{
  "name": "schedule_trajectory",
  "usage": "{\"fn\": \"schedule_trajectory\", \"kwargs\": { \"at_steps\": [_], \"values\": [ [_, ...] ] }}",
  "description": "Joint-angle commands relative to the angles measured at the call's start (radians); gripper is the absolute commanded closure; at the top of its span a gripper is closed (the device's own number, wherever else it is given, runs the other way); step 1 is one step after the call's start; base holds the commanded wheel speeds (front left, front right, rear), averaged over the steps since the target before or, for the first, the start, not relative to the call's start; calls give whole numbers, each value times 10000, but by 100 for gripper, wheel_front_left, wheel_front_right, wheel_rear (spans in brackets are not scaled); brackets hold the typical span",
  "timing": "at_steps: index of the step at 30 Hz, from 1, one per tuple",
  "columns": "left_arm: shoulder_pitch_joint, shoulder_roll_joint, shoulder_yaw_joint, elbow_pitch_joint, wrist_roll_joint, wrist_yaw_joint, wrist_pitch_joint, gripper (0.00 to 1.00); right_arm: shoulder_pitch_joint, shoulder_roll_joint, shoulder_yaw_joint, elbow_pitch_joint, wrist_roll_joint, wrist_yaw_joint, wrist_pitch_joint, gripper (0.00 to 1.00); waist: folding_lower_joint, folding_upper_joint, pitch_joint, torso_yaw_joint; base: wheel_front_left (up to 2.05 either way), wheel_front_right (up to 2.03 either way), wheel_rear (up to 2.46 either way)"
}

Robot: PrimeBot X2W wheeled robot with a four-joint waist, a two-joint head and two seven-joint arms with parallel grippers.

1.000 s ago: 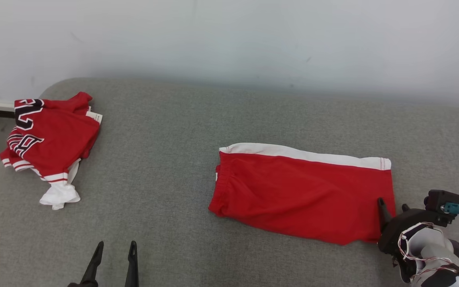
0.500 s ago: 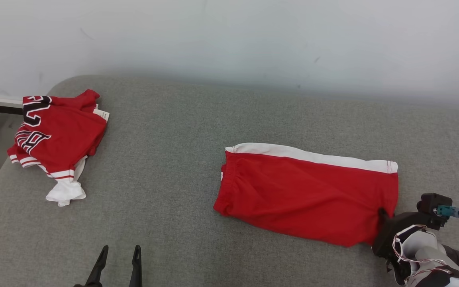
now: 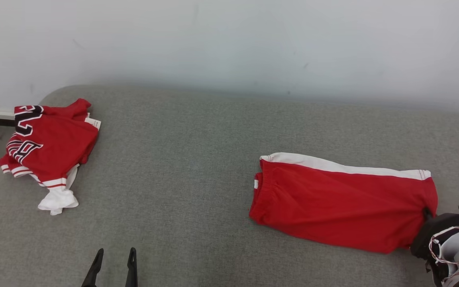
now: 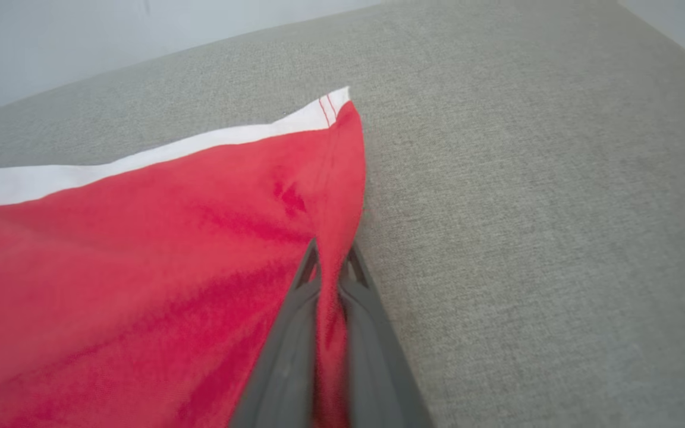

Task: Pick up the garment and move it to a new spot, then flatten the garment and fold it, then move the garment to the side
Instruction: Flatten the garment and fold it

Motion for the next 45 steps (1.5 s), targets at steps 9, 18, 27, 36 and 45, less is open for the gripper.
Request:
{"fn": "schedule_trajectory", "kwargs": {
  "at_steps": [9, 18, 27, 36, 45],
  "values": [
    [435, 3, 105, 0, -124, 43, -12, 0, -199, 383, 356, -1119, 628, -17, 89, 100, -1, -1, -257, -491, 0, 0, 0],
    [391, 3, -5, -11, -271, 87, -12, 0, 325, 1224, 1763, -4015, 2074, -17, 875, 100, -1, -1, -441, -379, 0, 0, 0],
    [-70, 3, -650, 131, -425, 152, -12, 0, -11, 2257, 2420, -3845, 2454, -17, 1021, 100, -1, -1, -334, 372, 0, 0, 0],
    [-489, 1, -1257, 282, -719, 259, -12, 0, -608, 2745, 2576, -2078, 2454, -17, 605, 100, -1, -1, 25, 1065, 0, 0, 0],
    [-504, 1, -1147, 345, -774, 337, -12, 0, -787, 2878, 2907, -1715, 2965, -17, 55, 0, -1, -1, 53, 917, 0, 0, 0]
  ]
}}
